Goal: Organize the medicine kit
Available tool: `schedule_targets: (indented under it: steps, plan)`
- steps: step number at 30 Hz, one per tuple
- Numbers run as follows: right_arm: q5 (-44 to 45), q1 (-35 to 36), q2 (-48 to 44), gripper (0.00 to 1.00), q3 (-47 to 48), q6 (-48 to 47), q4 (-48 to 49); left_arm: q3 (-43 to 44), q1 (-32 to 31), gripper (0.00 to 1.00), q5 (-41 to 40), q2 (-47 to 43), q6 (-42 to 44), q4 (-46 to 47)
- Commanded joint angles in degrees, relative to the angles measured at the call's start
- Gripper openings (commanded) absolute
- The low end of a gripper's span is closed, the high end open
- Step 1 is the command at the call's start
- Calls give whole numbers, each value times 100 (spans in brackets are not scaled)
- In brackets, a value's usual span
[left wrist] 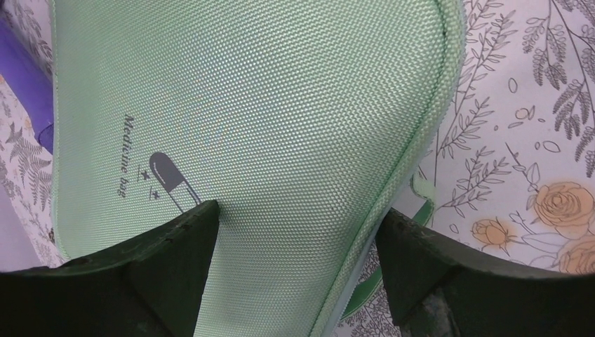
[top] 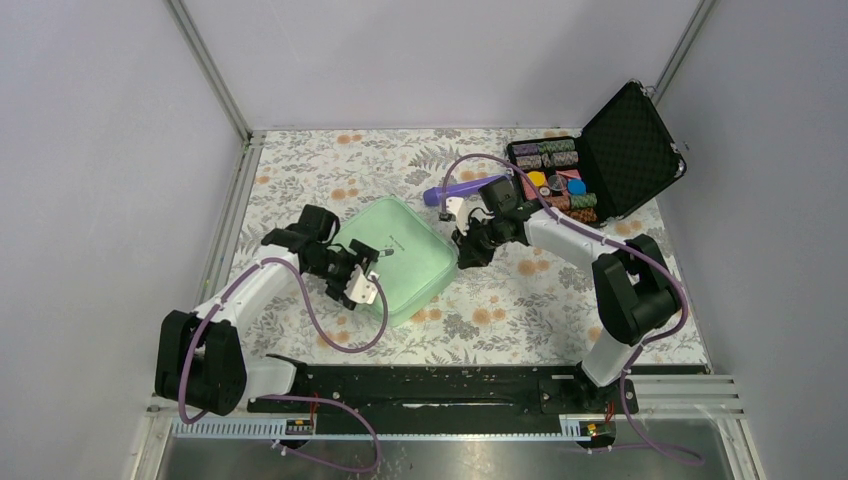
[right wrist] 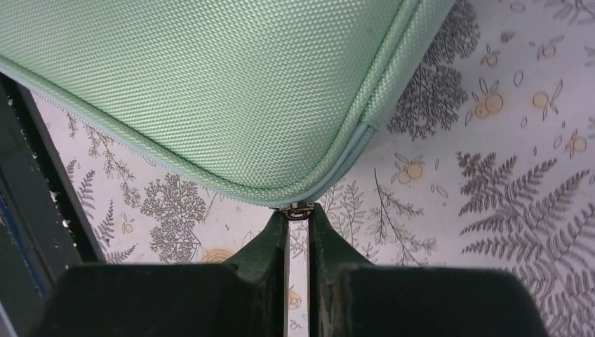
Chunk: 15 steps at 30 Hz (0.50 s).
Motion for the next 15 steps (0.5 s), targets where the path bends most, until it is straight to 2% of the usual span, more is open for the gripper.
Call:
schedule_targets:
  steps: [1,7,11,15]
  plan:
    - [586,90,-186,0,517,1197,-387,-108,-97,78,518,64,-331,701]
    - [1267,85,489,0,1381,1568,-815,-382,-249,76,734,-24,-1222,1533]
    - [1232,151,1097,0,2171,1260,-772,-472,-380,74,763,-13,-1832,2093]
    - [1356,294,1855,0,3159,883,-866,-477,-395,74,627,-128,-2212,2226]
